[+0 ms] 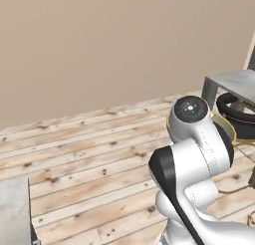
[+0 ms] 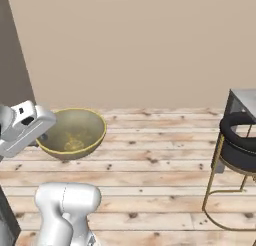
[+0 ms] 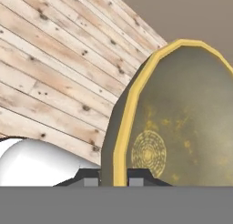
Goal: Pick up the bowls from the cabinet and place each bowl in front of a stool on the dining counter.
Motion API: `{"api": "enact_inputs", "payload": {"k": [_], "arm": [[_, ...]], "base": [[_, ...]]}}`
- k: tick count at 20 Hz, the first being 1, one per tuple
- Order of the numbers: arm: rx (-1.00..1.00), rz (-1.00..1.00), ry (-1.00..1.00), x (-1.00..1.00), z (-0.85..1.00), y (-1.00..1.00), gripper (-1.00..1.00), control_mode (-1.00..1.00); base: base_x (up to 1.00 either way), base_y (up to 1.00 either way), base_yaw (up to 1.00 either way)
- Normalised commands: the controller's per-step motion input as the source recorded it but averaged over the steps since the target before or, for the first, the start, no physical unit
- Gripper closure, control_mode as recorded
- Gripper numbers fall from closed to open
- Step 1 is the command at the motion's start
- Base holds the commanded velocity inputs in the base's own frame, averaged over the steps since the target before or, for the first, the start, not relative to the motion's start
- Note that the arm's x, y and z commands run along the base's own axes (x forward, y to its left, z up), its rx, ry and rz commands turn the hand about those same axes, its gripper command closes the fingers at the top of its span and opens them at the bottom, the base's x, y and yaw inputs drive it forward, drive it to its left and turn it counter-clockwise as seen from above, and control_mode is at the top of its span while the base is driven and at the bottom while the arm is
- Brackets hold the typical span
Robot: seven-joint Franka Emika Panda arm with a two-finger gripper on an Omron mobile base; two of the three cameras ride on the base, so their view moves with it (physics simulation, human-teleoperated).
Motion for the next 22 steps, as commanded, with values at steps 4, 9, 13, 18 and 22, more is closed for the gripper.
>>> {"api": "enact_inputs", "payload": {"k": [4, 9, 13, 18, 22], "arm": [[0.00, 0.00, 0.00, 0.00, 0.00, 0.00, 1.00, 1.00], [0.00, 0.00, 0.00, 0.00, 0.00, 0.00, 1.00, 1.00], [0.00, 0.00, 0.00, 0.00, 0.00, 0.00, 1.00, 1.00], [0.00, 0.00, 0.00, 0.00, 0.00, 0.00, 1.00, 1.00], [0.00, 0.00, 0.00, 0.00, 0.00, 0.00, 1.00, 1.00]], "base": [[0.96, 0.29, -0.65], [1.00, 0.26, -0.43], [0.93, 0.02, -0.54], [0.69, 0.04, -0.69], [0.46, 0.31, -0.86]]}}
